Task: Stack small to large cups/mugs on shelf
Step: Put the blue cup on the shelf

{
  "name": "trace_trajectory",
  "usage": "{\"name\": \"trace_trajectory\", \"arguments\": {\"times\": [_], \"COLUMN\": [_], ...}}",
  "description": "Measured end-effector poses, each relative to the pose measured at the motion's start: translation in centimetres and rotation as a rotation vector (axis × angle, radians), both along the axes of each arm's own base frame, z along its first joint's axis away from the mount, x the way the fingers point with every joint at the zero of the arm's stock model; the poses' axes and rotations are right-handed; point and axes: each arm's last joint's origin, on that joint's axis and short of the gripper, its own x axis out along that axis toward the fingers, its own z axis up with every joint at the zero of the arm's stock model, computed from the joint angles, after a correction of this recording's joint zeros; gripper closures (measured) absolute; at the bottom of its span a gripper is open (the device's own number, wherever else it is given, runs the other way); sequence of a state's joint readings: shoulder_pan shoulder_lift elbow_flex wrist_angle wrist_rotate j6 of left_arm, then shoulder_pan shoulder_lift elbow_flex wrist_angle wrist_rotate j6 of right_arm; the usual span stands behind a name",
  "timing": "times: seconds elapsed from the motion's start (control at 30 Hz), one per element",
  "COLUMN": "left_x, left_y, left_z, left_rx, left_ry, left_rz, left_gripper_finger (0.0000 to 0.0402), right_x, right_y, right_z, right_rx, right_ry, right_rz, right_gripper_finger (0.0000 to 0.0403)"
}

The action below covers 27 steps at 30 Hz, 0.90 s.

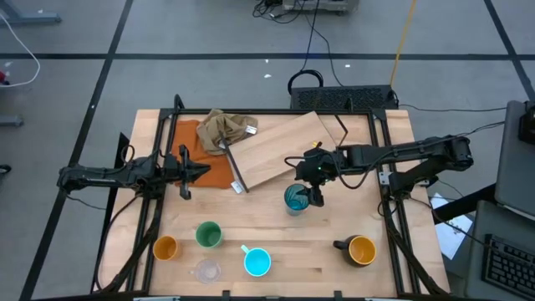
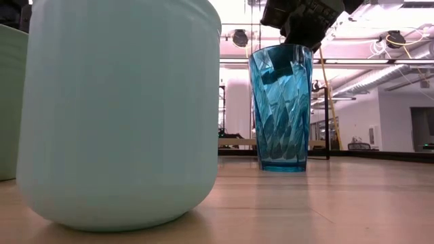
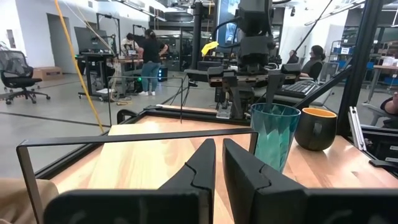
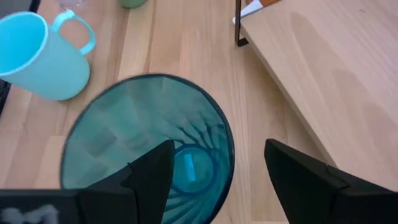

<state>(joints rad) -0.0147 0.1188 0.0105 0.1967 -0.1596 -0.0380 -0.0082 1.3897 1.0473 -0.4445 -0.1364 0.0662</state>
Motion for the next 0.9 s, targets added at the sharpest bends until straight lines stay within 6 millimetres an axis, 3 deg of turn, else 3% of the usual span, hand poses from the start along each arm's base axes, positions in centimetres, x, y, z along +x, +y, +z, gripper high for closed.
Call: {"name": "trace_trajectory", "arguments": {"times": [0.47,0.9], "left_x": [0.0,0.0], "left_y": [0.0,0.0], "left_z": [0.0,-0.1], "left_rx": [-0.013,-0.018], "left_ry": [-0.003,0.012], "left_rz": [-0.001,-0.001], "left_gripper_finger": [0.0369,0.0369], "right_x": [0.1,0.9], "right_y": [0.0,0.0], "right_z": [-0.3,-2.0], "right_rx": [0.017,0.014], "right_ry": [0.001,0.063], "right_rz": [-0.019,-0.014], "right_gripper_finger": [0.0168,0.0247]}}
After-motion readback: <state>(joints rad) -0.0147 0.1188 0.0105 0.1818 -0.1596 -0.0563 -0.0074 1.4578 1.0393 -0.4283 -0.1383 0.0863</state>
